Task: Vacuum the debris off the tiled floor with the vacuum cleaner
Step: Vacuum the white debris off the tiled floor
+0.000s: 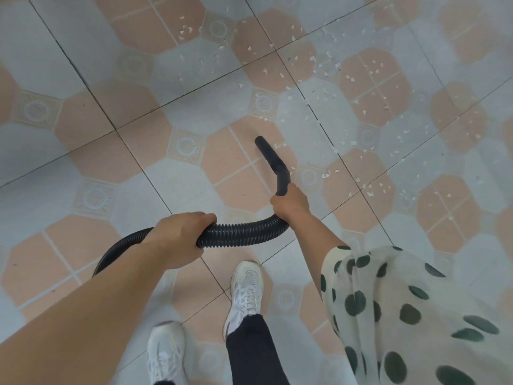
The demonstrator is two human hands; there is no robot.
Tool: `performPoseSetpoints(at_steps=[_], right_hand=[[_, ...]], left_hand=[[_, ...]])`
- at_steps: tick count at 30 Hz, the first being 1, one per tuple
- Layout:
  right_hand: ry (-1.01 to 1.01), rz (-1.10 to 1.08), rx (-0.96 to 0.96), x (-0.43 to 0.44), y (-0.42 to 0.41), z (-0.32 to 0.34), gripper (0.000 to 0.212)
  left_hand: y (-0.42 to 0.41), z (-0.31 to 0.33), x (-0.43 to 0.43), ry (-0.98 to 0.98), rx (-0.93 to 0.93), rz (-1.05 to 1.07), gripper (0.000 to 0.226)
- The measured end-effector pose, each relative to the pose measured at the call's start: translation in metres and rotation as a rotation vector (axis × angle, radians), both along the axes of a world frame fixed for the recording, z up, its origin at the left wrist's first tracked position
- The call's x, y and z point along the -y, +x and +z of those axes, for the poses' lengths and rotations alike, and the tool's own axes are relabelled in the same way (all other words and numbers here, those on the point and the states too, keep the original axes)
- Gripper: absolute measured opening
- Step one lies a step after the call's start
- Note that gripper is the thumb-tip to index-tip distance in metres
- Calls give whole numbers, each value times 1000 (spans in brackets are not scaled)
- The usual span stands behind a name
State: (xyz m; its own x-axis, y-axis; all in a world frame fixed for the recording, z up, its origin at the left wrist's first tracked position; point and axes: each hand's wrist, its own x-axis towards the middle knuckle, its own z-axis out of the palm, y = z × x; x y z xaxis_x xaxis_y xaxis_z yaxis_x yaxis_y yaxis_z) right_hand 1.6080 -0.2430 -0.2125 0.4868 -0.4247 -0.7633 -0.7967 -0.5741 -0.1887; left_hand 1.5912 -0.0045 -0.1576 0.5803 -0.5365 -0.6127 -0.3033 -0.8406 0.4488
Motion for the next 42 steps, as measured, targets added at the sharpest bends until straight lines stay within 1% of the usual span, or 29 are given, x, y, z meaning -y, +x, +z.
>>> performPoseSetpoints(at_steps=[3, 5, 11, 14, 19, 22, 28, 34, 37, 42], right_hand=[[20, 44, -3, -8, -21, -2, 40], [44, 13, -5, -16, -42, -3, 44], [48, -222, 4, -30, -98, -2, 43], [29, -284, 4, -24, -109, 1, 43], [-28, -261, 46, -4, -95, 3, 41], [-21, -249, 42, 0, -95, 2, 42], [38, -274, 13, 4, -136, 7, 39], [35, -364, 21, 25, -173, 8, 42], [37, -367, 38, 34, -172, 4, 40], [34, -331, 56, 46, -154, -3, 44]], left_hand=[[-14, 1, -6, 16, -15, -40, 21], [-25, 2, -14, 27, -29, -74, 21], [-42, 10, -28, 43, -23, -194, 23], [-49, 7, -21, 26, -17, -213, 21], [-54, -4, -4, -5, 21, -192, 20], [-51, -6, 1, 8, 28, -195, 22], [-64, -1, 11, 15, -1, -275, 23], [-87, 1, 34, -8, -7, -331, 23], [-89, -2, 43, -4, 9, -331, 22], [-83, -3, 51, 10, 45, -296, 20]])
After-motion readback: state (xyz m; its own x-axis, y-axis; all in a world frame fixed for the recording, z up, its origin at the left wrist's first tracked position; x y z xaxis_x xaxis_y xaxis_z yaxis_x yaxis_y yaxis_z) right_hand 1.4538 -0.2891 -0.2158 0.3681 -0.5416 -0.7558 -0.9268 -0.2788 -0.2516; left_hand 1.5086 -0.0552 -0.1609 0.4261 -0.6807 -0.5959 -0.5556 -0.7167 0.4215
